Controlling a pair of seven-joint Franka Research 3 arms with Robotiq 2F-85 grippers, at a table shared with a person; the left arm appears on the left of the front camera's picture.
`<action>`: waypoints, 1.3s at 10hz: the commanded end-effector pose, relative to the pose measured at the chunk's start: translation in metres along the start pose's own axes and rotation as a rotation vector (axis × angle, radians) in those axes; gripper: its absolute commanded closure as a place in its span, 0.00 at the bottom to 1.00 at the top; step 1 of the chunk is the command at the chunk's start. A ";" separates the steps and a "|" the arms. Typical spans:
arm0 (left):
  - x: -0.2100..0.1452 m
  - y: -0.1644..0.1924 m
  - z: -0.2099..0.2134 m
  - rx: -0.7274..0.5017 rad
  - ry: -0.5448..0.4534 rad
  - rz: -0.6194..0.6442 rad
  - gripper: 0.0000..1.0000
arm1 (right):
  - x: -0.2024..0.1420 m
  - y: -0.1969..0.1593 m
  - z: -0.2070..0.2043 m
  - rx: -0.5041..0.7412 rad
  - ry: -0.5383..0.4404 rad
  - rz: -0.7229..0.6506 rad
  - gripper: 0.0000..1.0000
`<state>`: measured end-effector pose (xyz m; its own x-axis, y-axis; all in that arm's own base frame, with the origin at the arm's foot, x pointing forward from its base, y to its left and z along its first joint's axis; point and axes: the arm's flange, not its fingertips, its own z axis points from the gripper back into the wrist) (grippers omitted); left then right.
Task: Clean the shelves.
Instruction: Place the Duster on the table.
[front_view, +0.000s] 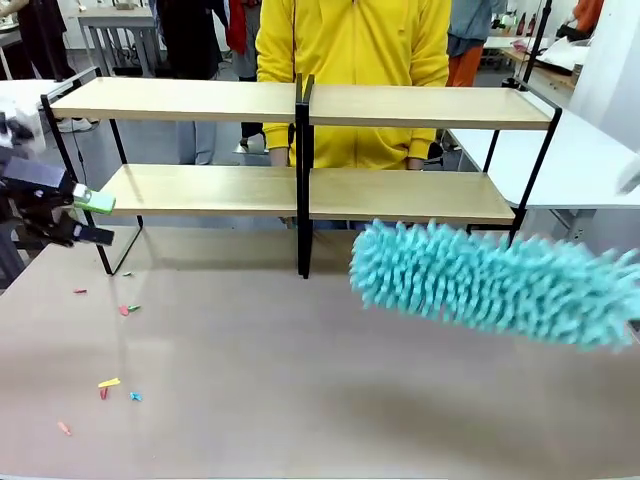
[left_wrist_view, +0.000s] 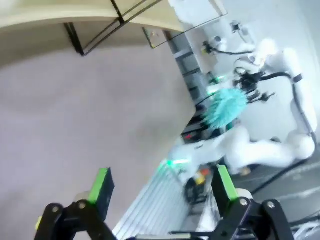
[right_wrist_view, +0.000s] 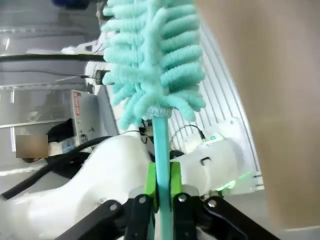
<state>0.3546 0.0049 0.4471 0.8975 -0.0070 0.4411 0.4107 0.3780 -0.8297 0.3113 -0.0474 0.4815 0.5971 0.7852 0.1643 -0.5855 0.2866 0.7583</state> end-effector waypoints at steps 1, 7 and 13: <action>-0.075 0.052 -0.053 -0.109 -0.085 0.212 0.00 | 0.014 -0.042 -0.005 -0.024 0.069 -0.084 0.88; -0.007 0.038 -0.006 -0.062 -0.052 0.128 0.00 | 0.043 -0.099 -0.013 -0.140 0.156 -0.212 0.88; -0.007 0.038 -0.006 -0.062 -0.052 0.128 0.00 | -0.010 -0.077 0.082 -0.412 -0.221 -0.228 0.00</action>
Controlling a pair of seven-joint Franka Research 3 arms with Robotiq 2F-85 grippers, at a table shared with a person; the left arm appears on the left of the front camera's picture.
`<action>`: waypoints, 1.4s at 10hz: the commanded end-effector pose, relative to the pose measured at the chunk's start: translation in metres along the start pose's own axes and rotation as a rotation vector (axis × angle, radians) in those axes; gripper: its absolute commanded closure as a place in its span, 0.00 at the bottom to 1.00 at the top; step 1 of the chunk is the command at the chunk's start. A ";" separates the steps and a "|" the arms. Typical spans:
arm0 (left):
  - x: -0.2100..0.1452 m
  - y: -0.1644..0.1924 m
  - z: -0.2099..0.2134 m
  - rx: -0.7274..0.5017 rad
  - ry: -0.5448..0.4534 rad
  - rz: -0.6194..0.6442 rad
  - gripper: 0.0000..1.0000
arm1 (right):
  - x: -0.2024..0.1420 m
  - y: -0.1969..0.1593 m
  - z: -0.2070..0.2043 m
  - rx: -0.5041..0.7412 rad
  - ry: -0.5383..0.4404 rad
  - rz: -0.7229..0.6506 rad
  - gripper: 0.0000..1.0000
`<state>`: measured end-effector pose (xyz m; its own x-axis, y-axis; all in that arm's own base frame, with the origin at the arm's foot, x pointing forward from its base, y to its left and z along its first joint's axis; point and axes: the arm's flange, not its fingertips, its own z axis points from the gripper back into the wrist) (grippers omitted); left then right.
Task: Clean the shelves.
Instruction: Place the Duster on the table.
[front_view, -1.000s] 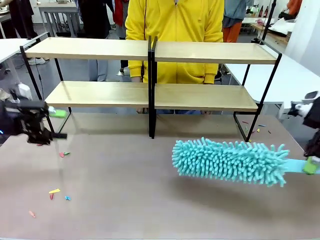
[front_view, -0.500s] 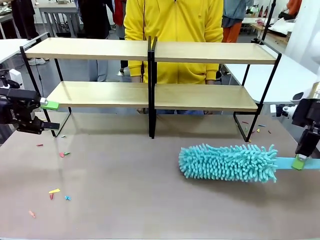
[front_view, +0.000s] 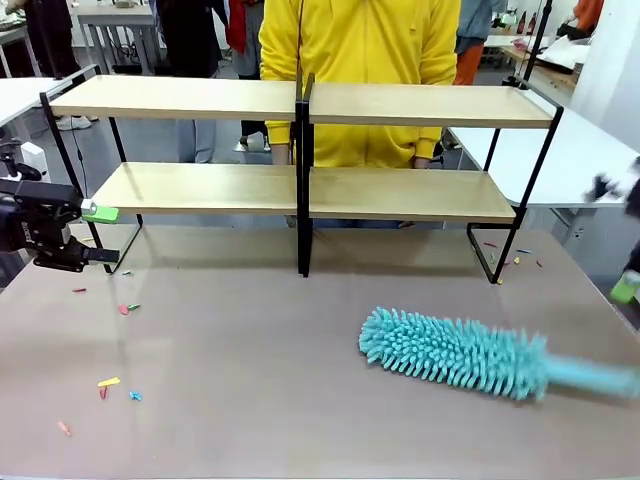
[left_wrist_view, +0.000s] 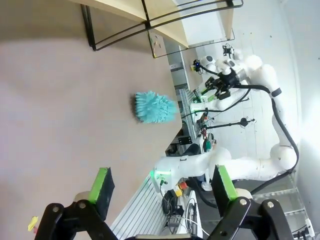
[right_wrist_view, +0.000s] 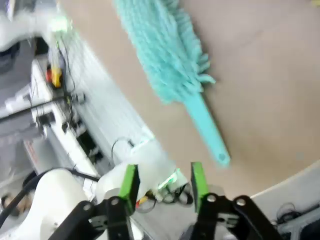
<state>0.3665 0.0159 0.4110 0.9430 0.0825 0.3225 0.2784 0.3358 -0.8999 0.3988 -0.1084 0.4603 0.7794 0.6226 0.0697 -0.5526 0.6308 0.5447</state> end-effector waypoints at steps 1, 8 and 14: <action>-0.002 0.000 -0.002 -0.024 -0.012 -0.022 0.00 | -0.028 0.007 0.037 -0.144 -0.215 0.018 0.00; -0.002 0.000 -0.002 -0.024 -0.012 -0.022 0.00 | -0.151 0.153 0.050 0.375 -0.488 0.062 0.00; -0.002 0.000 -0.002 -0.024 -0.012 -0.022 0.00 | -0.137 0.129 0.055 0.295 -0.395 0.134 0.00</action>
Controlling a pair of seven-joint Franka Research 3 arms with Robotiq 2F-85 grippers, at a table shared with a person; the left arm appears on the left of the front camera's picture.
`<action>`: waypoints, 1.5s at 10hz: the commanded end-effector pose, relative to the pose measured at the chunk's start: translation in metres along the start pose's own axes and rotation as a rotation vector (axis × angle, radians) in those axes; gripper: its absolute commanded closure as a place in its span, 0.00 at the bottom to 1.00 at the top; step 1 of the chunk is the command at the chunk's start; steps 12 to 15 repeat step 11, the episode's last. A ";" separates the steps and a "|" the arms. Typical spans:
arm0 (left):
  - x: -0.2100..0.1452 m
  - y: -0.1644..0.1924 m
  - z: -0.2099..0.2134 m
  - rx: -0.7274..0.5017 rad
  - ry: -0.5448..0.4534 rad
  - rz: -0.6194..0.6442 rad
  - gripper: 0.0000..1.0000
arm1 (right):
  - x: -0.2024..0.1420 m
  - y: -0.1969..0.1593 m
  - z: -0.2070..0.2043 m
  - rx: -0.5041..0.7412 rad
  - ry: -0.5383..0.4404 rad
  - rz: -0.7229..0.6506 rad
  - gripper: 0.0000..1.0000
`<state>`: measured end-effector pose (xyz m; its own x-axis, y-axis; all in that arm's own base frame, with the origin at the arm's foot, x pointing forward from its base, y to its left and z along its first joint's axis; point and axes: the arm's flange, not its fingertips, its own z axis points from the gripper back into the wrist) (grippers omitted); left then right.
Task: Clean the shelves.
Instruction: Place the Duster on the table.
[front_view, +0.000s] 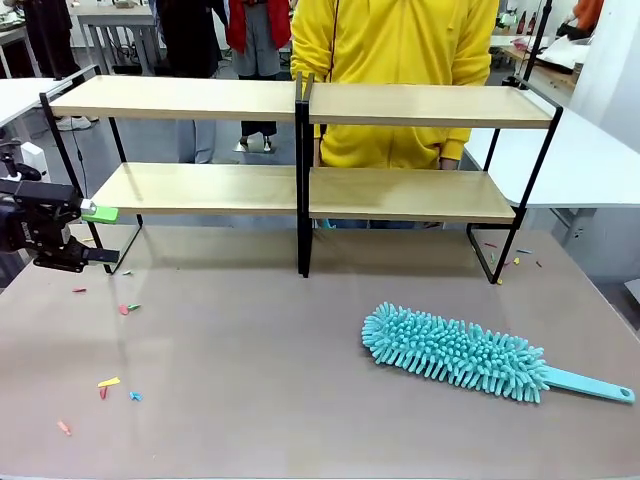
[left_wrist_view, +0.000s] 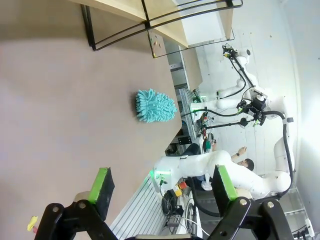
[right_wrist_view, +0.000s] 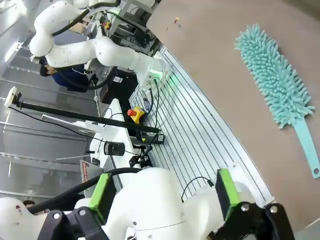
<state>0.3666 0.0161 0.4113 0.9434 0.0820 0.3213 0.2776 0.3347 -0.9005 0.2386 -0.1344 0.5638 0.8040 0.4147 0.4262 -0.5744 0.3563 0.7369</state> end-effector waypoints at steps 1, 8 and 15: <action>-0.002 0.000 -0.002 -0.023 -0.013 -0.023 0.00 | -0.001 0.002 0.004 -0.020 0.011 0.019 0.00; -0.002 0.000 -0.002 -0.023 -0.013 -0.023 0.00 | -0.001 0.002 0.004 -0.020 0.011 0.019 0.00; -0.002 0.000 -0.002 -0.023 -0.013 -0.023 0.00 | -0.001 0.002 0.004 -0.020 0.011 0.019 0.00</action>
